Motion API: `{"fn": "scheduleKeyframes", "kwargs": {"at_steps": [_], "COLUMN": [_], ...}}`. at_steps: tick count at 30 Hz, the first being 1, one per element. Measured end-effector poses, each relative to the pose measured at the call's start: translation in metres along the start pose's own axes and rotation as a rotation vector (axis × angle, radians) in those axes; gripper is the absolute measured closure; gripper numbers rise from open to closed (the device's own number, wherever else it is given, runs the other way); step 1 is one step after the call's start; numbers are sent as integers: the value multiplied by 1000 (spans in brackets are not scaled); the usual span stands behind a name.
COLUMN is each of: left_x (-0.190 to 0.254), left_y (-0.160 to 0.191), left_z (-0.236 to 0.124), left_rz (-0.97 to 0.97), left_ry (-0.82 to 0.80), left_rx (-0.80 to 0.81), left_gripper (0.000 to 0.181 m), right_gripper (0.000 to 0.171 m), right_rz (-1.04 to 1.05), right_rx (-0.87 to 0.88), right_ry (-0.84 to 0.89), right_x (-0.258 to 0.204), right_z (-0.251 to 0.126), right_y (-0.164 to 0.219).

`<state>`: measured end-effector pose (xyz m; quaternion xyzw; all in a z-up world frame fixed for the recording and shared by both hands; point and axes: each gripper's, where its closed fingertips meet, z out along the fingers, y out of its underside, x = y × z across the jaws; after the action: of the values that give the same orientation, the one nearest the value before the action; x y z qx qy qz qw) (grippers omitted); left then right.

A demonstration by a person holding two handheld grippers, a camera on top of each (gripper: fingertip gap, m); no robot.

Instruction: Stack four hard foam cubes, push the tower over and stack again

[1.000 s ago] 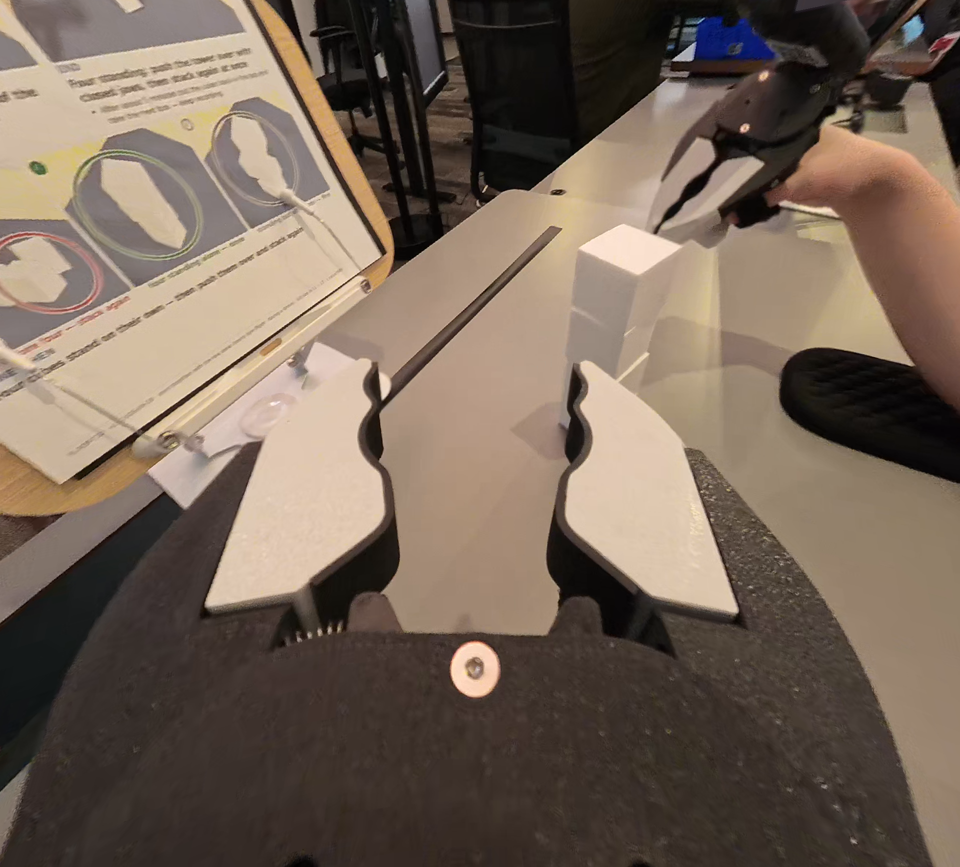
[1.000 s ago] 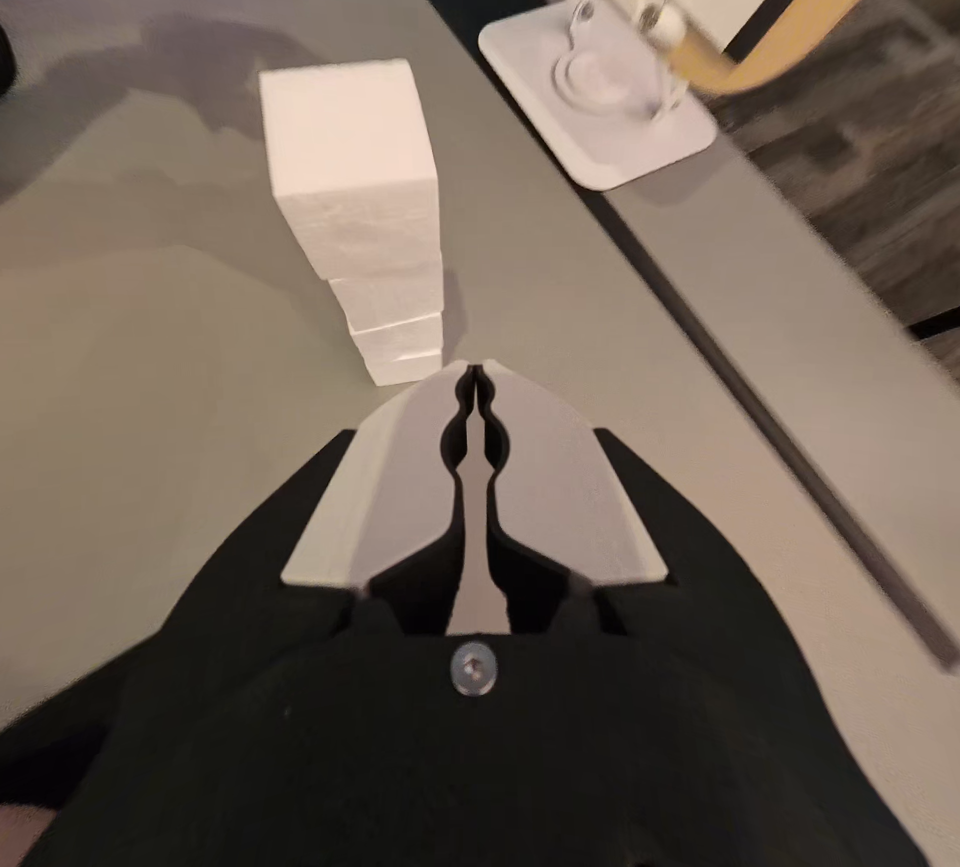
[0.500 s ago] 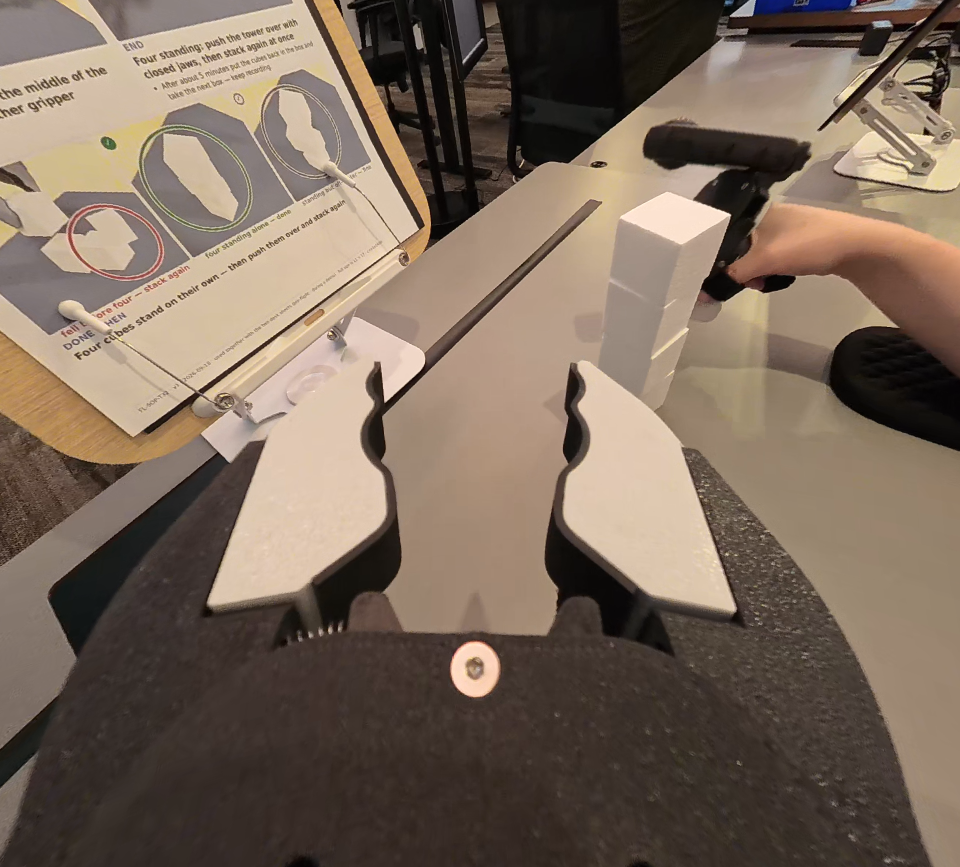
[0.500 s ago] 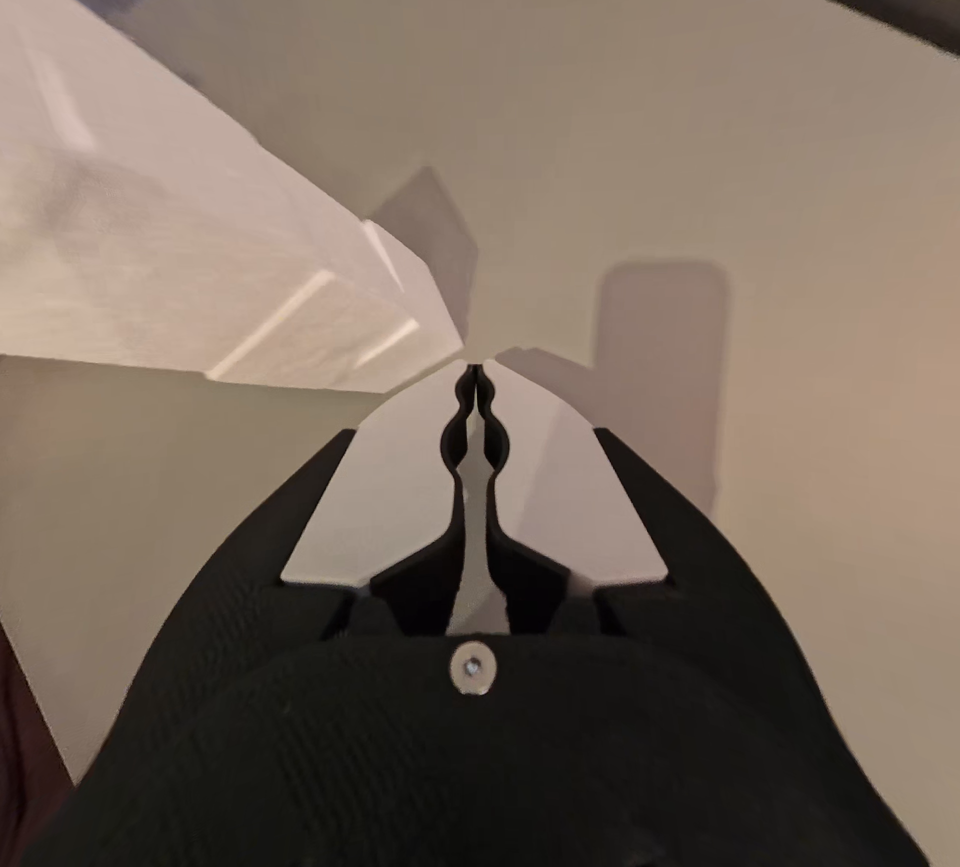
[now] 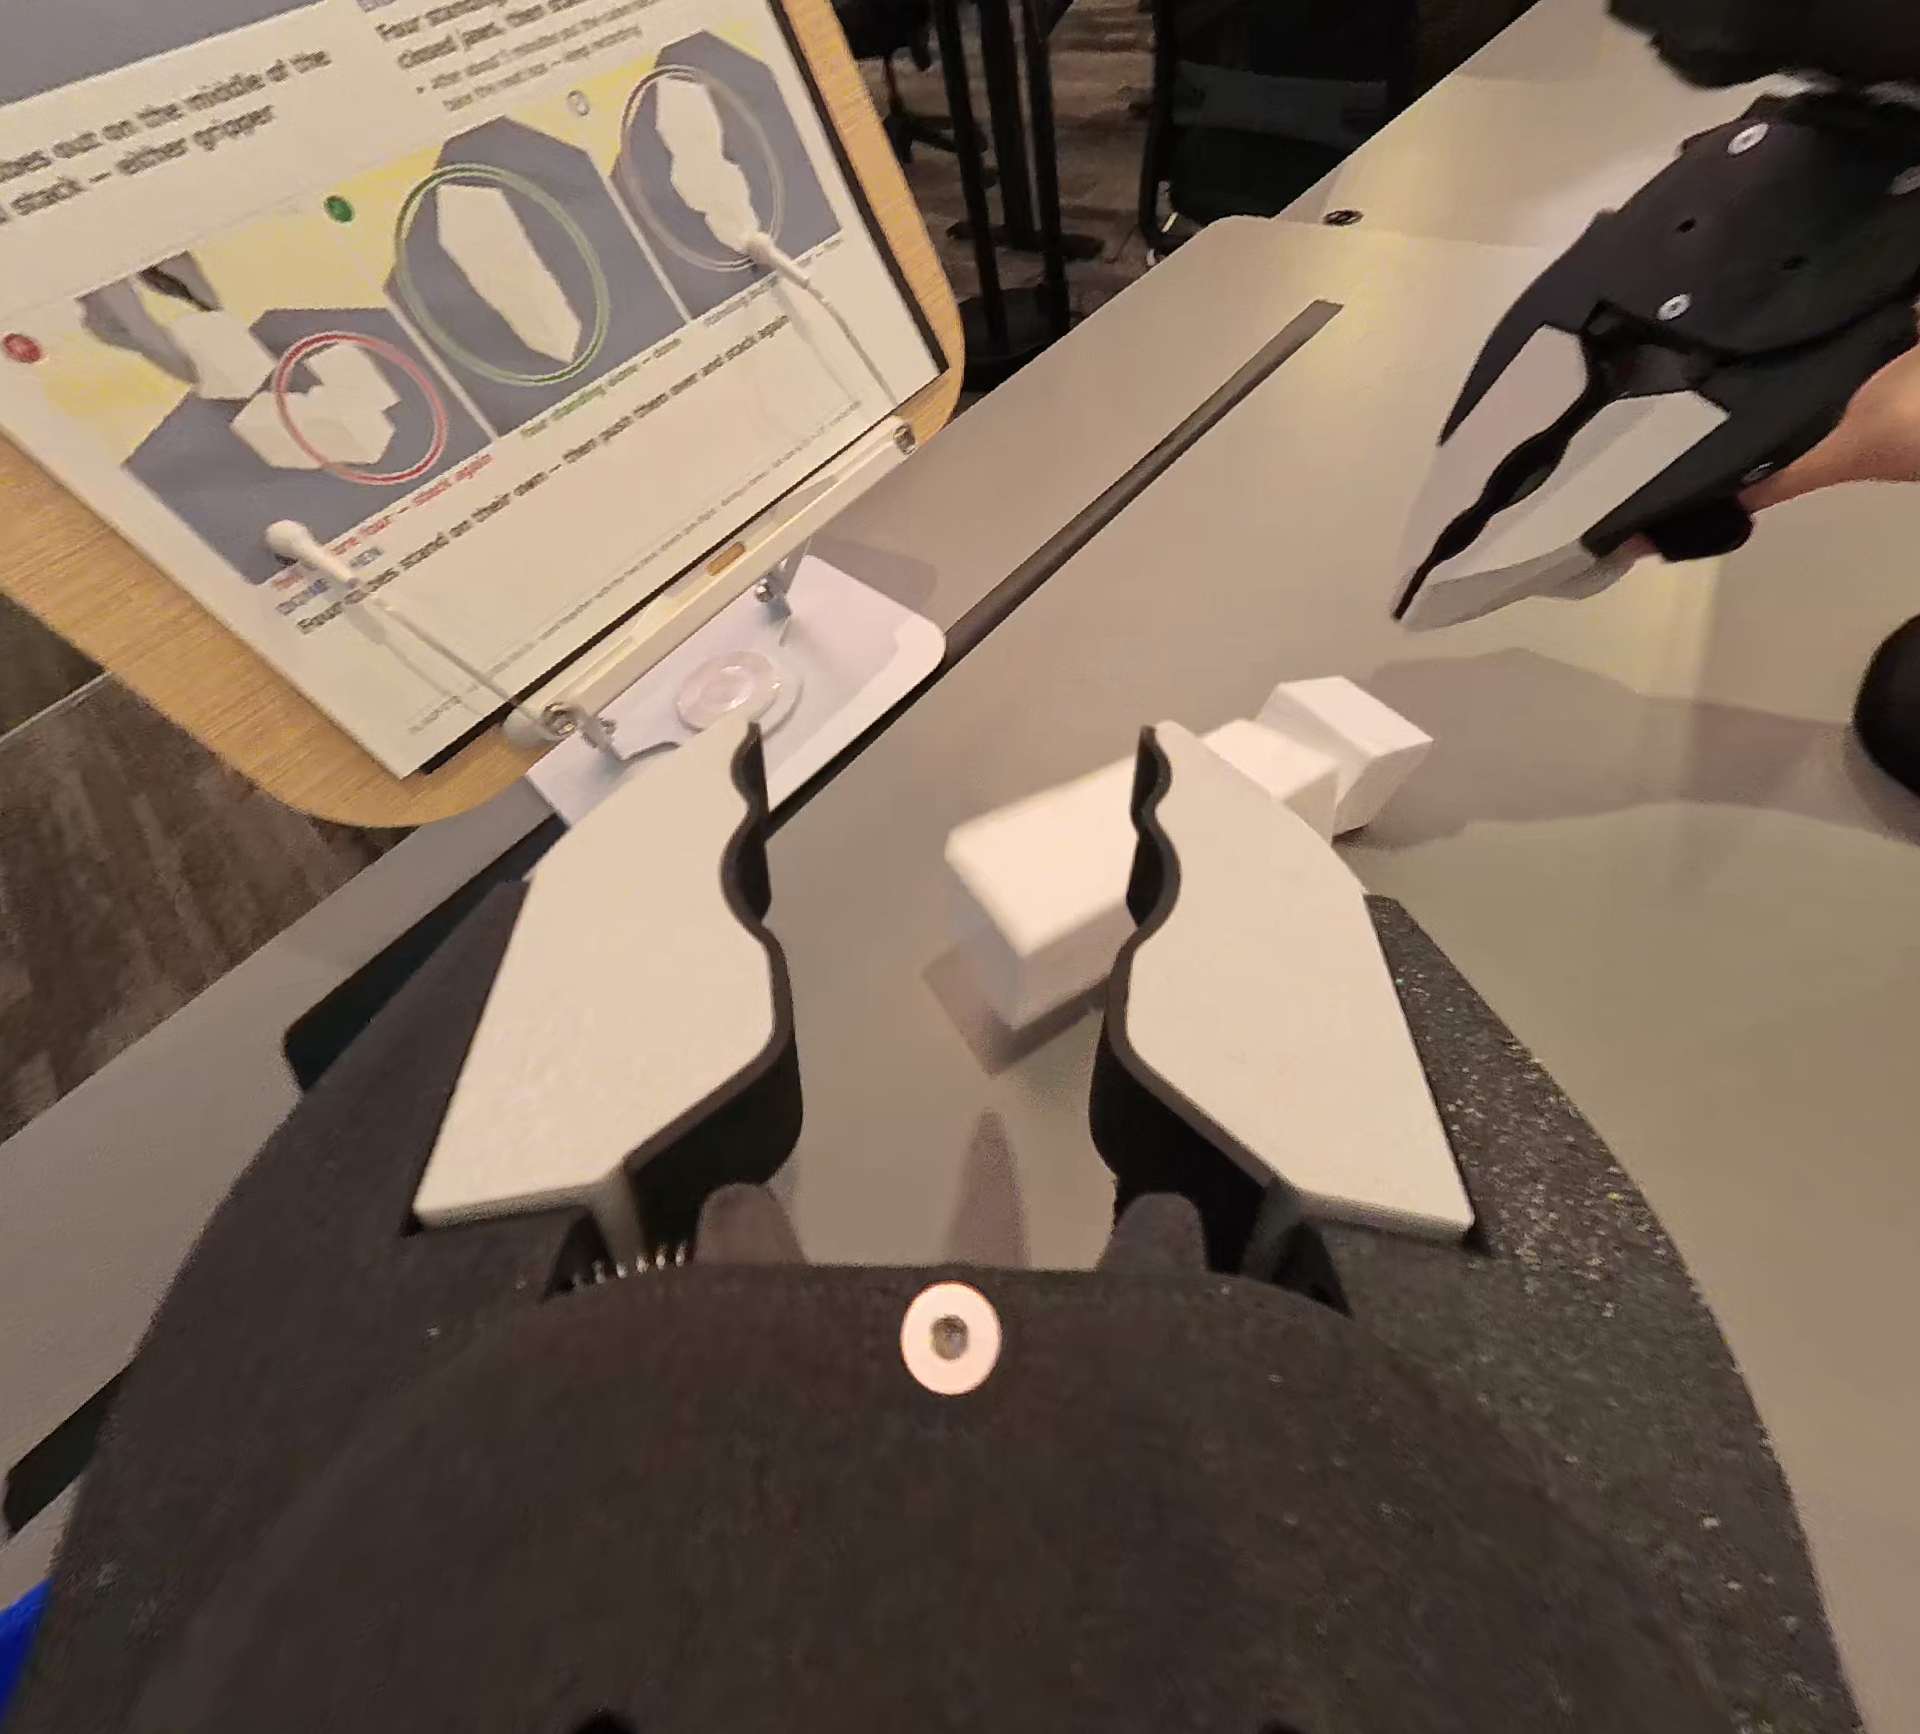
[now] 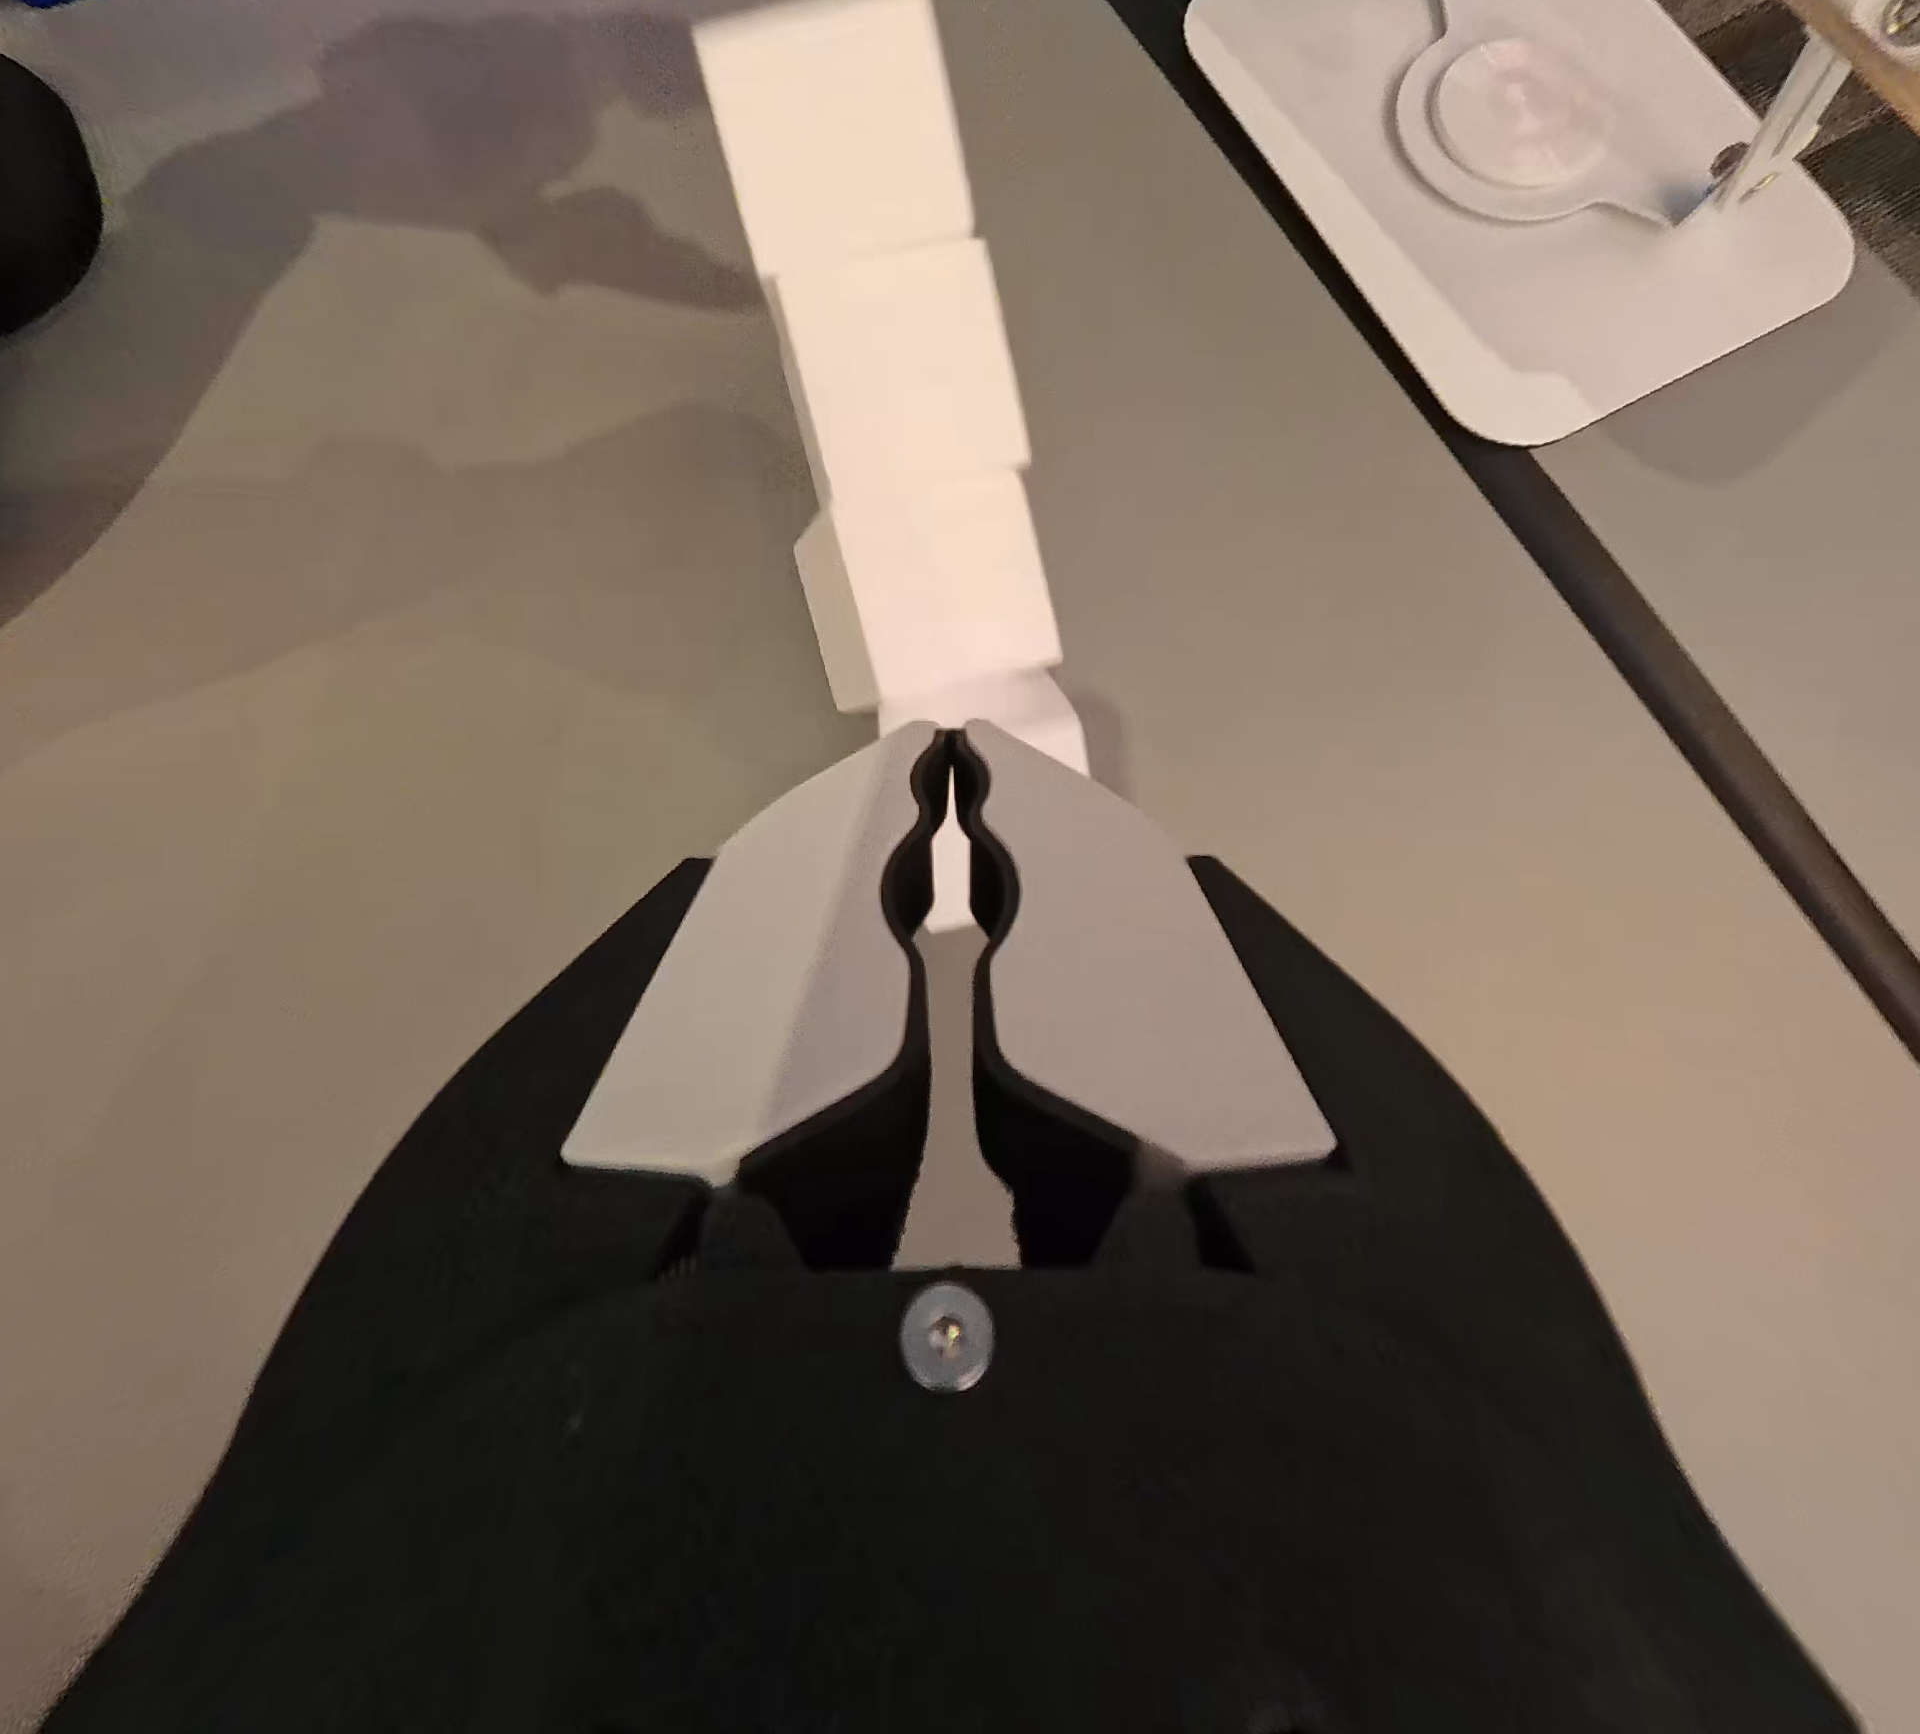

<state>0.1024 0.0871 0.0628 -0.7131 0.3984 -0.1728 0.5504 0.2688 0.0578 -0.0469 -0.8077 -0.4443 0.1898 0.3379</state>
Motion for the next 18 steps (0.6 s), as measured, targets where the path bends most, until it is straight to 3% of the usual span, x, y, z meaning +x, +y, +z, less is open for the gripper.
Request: {"fn": "scheduleKeyframes", "kwargs": {"at_steps": [10, 14, 18], "left_x": [-62, -73, -65], "left_y": [59, 110, 117], "left_z": [-32, -7, 29], "left_rz": [-44, -24, -288], "left_ry": [-260, -258, -171], "left_rx": [-209, -393, -378], "left_gripper": [113, 113, 117], "right_gripper": [164, 162, 159], "right_rz": [57, 80, 77], "right_rx": [93, 119, 92], "right_ry": [36, 36, 53], "right_x": [39, 44, 46], "right_z": [-28, -35, -33], "right_y": [10, 12, 17]}}
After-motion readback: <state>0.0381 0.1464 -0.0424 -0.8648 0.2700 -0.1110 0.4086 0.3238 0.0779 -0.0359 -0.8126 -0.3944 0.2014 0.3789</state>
